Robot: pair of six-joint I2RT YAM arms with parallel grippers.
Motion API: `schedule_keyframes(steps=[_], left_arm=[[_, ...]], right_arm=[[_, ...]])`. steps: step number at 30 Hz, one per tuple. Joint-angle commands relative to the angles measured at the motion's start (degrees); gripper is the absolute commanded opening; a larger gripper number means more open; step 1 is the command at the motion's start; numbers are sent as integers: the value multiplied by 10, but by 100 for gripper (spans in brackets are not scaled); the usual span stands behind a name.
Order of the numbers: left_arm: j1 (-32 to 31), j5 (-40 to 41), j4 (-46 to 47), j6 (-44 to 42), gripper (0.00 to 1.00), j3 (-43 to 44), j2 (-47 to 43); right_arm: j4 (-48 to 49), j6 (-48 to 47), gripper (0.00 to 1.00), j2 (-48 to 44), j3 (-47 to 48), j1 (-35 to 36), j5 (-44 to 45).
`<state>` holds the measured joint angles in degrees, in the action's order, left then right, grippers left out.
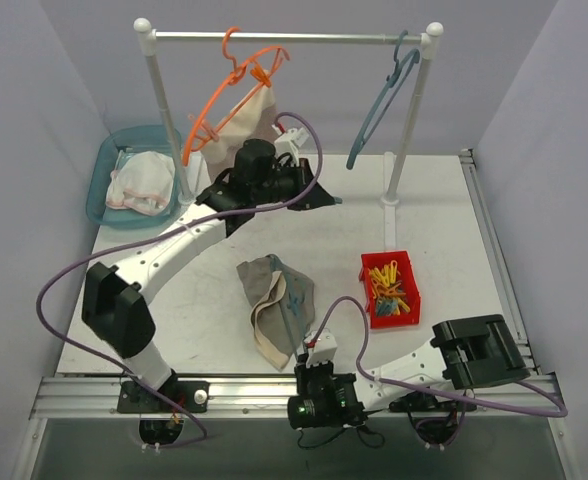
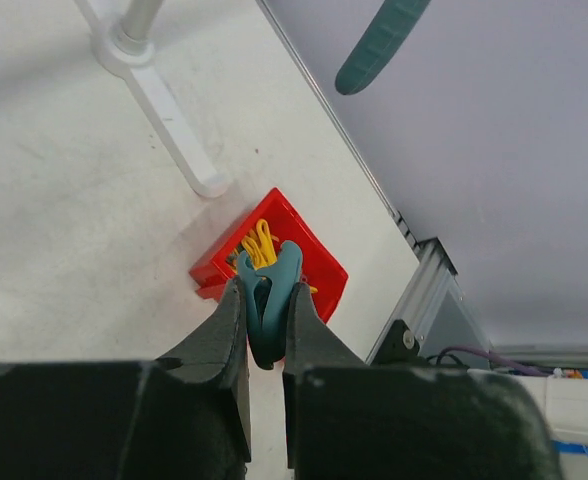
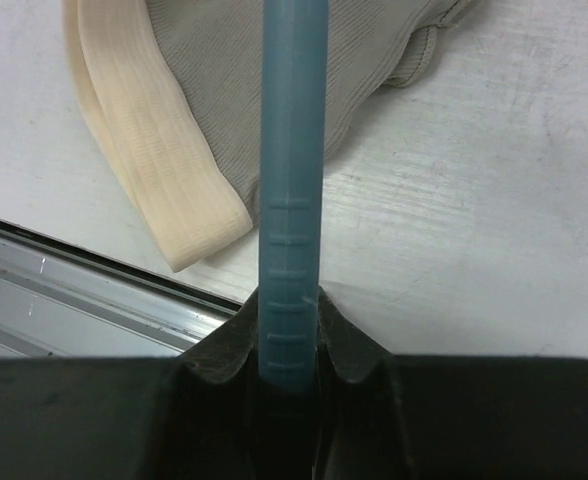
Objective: Remove the underwear clipped to the hanger
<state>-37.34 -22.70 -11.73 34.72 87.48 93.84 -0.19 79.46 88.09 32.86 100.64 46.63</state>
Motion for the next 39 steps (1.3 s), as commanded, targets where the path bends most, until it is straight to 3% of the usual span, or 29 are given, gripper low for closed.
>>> schedule_keyframes(steps=[1,13,19,23,26,27,30,37,39], left_arm=[[-21,-98,36,-20,3,44,59],[-72,-184,26,-33,3,190,257],[-86,-209,3,-37,9,246,317],[-86,-209,8,-32,27,247,327],[-86,-208,13,-31,52,239,325],[-86,-207,15,-30,65,235,320],[-86,-212,39,-26,81,216,309],[-77,-212,75,-19,98,177,267],[-67,-199,81,-20,97,162,238]], right_arm=[[-3,11,0,16,22,10,13],[-3,10,0,15,18,21,19],[-3,8,0,13,19,23,22],[-3,7,0,9,18,23,22],[-3,7,0,9,17,23,22],[-3,7,0,8,17,22,21],[-3,7,0,9,19,24,22],[-3,10,0,9,18,23,22],[-3,9,0,8,18,23,22]])
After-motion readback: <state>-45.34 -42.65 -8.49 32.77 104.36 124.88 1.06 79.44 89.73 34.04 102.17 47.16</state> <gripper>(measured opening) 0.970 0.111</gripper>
